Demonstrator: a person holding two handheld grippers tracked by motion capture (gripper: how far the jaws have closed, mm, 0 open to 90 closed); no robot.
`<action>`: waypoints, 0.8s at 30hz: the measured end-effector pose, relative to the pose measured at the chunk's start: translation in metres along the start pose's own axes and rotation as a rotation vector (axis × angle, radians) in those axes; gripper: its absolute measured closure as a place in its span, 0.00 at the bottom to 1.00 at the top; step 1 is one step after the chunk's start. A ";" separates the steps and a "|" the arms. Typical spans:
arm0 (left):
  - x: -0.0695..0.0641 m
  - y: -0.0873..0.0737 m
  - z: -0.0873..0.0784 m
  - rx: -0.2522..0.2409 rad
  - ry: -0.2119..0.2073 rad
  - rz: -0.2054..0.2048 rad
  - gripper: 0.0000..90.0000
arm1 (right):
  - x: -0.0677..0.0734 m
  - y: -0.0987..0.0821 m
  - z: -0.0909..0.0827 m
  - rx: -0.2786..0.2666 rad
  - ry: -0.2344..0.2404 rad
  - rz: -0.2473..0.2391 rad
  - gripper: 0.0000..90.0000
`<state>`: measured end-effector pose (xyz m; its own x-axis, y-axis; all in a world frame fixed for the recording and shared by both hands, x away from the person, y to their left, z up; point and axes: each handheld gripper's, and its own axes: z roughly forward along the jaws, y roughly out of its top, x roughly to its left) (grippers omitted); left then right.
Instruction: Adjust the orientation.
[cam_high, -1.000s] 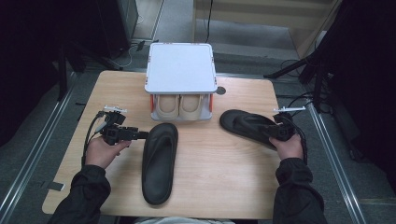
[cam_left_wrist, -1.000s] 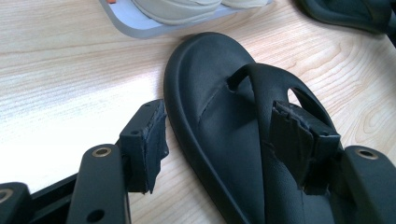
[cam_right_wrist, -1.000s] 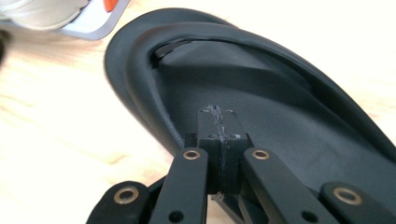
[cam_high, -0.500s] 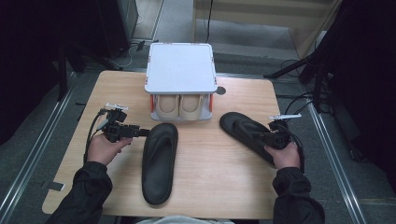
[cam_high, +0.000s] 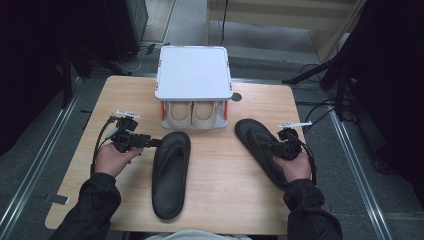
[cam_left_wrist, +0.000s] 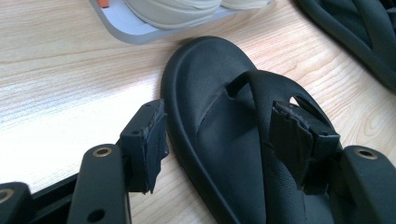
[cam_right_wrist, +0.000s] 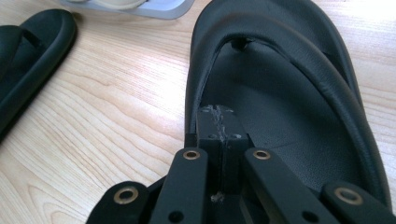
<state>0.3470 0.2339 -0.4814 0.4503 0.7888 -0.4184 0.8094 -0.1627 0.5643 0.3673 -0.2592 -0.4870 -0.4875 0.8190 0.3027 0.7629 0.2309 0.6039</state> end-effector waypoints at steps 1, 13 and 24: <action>0.000 0.000 0.000 -0.002 -0.001 0.001 0.41 | -0.001 0.000 -0.001 -0.009 0.005 0.001 1.00; -0.001 -0.001 -0.002 0.000 0.004 0.009 0.41 | -0.024 0.003 -0.031 -0.125 -0.053 -0.010 0.84; -0.002 -0.007 -0.006 -0.001 0.011 0.014 0.41 | -0.045 0.004 -0.018 -0.070 -0.085 -0.012 0.71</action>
<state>0.3379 0.2374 -0.4804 0.4575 0.7930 -0.4022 0.8025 -0.1734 0.5709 0.3849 -0.3048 -0.4851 -0.4562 0.8588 0.2333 0.7241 0.2057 0.6583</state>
